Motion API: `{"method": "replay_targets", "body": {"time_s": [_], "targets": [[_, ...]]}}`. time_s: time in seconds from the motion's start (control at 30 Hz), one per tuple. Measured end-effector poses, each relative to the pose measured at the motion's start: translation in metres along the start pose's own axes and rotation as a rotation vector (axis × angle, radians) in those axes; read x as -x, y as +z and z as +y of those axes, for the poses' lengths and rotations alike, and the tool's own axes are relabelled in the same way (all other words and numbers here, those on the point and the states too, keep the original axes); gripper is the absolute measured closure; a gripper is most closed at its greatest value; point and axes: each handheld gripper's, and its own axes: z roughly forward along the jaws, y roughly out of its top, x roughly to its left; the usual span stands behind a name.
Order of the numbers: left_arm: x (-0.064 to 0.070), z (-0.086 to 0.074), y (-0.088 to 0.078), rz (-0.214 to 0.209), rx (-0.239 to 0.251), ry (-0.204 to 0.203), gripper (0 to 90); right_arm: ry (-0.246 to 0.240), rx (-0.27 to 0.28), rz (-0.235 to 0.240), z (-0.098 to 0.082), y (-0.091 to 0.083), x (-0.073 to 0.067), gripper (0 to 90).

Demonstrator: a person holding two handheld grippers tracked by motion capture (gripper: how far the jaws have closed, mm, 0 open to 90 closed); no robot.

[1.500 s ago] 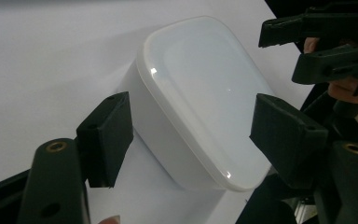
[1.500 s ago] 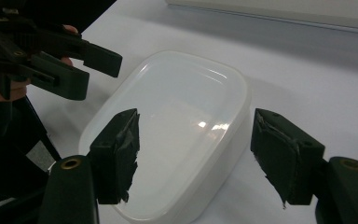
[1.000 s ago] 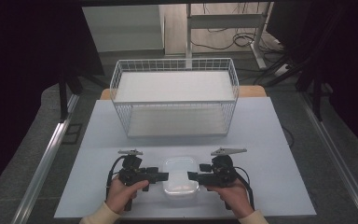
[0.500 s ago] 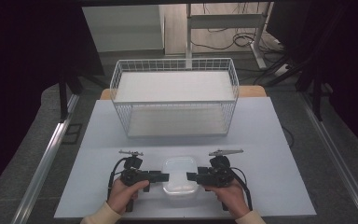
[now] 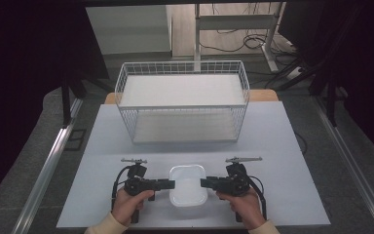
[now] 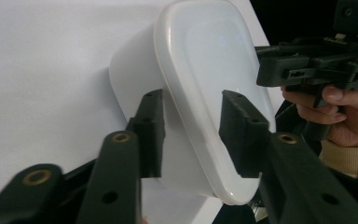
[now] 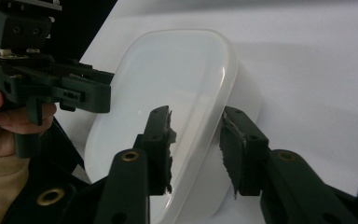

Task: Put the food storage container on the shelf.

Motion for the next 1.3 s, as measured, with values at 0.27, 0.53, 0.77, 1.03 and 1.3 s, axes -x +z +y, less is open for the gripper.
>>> {"method": "replay_targets", "body": {"time_s": [0.27, 0.53, 0.77, 1.03, 1.3], "targets": [[0.005, -0.003, -0.006, -0.005, 0.021, 0.037, 68.9, 0.012, 0.008, 0.025, -0.004, -0.007, 0.0, 70.4], [0.008, -0.003, -0.011, -0.009, 0.044, 0.043, 74.0, 0.0, 0.028, 0.03, -0.005, -0.012, -0.005, 74.2], [0.01, -0.003, -0.015, -0.001, 0.067, 0.061, 77.3, -0.008, 0.041, 0.038, -0.004, -0.015, -0.009, 77.9], [0.013, -0.004, -0.019, 0.012, 0.086, 0.098, 78.7, -0.068, 0.065, 0.037, -0.003, -0.018, -0.014, 80.5], [0.02, -0.003, -0.025, 0.017, 0.111, 0.128, 78.6, -0.108, 0.086, 0.044, -0.002, -0.022, -0.02, 80.6]]}}
